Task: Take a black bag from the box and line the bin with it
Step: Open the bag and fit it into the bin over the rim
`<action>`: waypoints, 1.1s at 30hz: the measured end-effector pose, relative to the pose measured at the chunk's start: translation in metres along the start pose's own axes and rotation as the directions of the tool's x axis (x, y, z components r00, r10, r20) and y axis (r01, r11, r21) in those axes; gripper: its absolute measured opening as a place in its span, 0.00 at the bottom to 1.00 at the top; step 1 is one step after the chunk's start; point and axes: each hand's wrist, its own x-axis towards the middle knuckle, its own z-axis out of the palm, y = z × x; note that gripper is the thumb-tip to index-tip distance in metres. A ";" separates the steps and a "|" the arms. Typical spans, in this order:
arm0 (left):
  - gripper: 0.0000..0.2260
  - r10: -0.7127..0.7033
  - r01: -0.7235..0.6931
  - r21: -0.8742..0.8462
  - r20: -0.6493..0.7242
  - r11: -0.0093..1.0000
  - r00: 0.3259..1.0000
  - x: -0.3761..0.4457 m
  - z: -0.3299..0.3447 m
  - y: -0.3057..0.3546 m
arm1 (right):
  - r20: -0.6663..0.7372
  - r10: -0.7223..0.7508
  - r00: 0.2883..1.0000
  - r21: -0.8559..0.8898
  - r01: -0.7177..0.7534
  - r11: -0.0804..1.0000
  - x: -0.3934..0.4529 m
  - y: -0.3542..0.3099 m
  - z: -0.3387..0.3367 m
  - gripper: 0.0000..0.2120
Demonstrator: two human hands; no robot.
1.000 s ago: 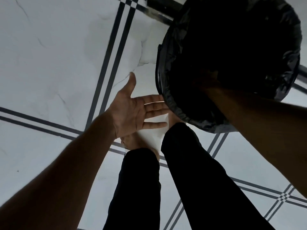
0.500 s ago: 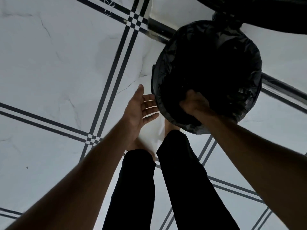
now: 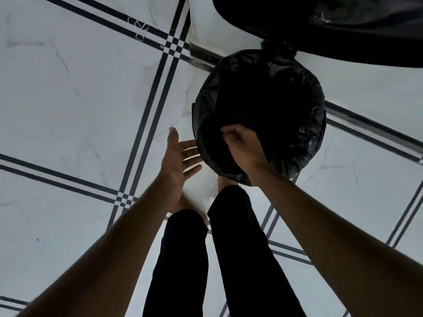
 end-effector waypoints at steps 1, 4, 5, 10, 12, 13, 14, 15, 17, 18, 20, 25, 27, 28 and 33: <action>0.32 -0.003 0.003 0.003 -0.002 1.000 1.000 0.000 -0.001 0.001 | -0.036 0.002 0.999 -0.005 -0.002 1.000 0.005 -0.002 -0.003 0.12; 0.31 -0.028 0.028 -0.019 0.006 0.999 1.000 0.001 0.002 0.004 | -0.019 -0.046 0.999 -0.128 0.043 0.991 0.028 -0.014 -0.016 0.12; 0.31 -0.036 0.037 -0.026 0.017 0.999 0.999 0.001 0.004 0.005 | -0.001 -0.077 0.997 -0.194 0.075 0.978 0.036 -0.020 -0.022 0.12; 0.34 -0.051 0.053 -0.039 0.045 0.998 0.998 0.008 0.000 0.004 | -0.058 -0.080 0.995 -0.283 0.060 0.957 0.076 -0.051 -0.067 0.19; 0.34 -0.054 0.056 -0.051 0.046 0.997 0.997 0.009 0.000 0.002 | 0.030 -0.044 0.999 -0.364 0.052 0.930 0.081 -0.049 -0.066 0.20; 0.34 -0.053 0.056 -0.060 0.046 0.997 0.998 0.009 0.000 0.001 | 0.073 -0.045 0.996 -0.456 0.074 0.887 0.079 -0.042 -0.060 0.21; 0.34 -0.047 0.050 -0.061 0.044 0.997 0.998 0.008 0.000 -0.001 | 0.103 -0.050 0.993 -0.561 0.099 0.822 0.072 -0.034 -0.052 0.24; 0.34 -0.037 0.040 -0.056 0.041 0.998 0.998 0.008 0.000 -0.002 | 0.123 -0.058 0.991 -0.657 0.124 0.744 0.064 -0.026 -0.043 0.27; 0.32 -0.016 0.017 -0.045 0.027 0.999 0.999 0.008 0.001 -0.005 | 0.168 -0.008 0.986 -0.801 0.141 0.582 0.045 -0.009 -0.031 0.35; 0.31 -0.005 0.005 -0.043 0.015 0.999 1.000 0.007 0.002 -0.006 | 0.186 0.040 0.982 -0.842 0.138 0.521 0.037 0.000 -0.028 0.37; 0.27 0.003 -0.004 -0.059 -0.017 0.998 1.000 0.007 0.005 -0.010 | 0.174 0.175 0.969 -0.887 0.078 0.455 0.030 0.016 -0.029 0.41; 0.21 -0.070 0.067 -0.139 -0.012 0.988 0.997 0.010 0.009 -0.019 | 0.188 0.243 0.952 -0.934 0.097 0.345 0.021 0.035 -0.034 0.40; 0.21 -0.070 0.066 -0.179 -0.015 0.982 0.997 0.008 0.011 -0.019 | 0.172 0.064 0.983 -0.927 0.139 0.349 0.017 0.032 -0.036 0.37; 0.21 -0.055 0.049 -0.193 -0.026 0.980 0.998 0.006 0.013 -0.020 | 0.161 -0.049 0.986 -0.918 0.168 0.360 0.015 0.029 -0.038 0.35; 0.24 -0.019 0.009 -0.184 -0.057 0.983 0.998 -0.001 0.019 -0.021 | 0.081 -0.422 0.903 -0.669 0.363 0.649 -0.011 0.017 -0.049 0.20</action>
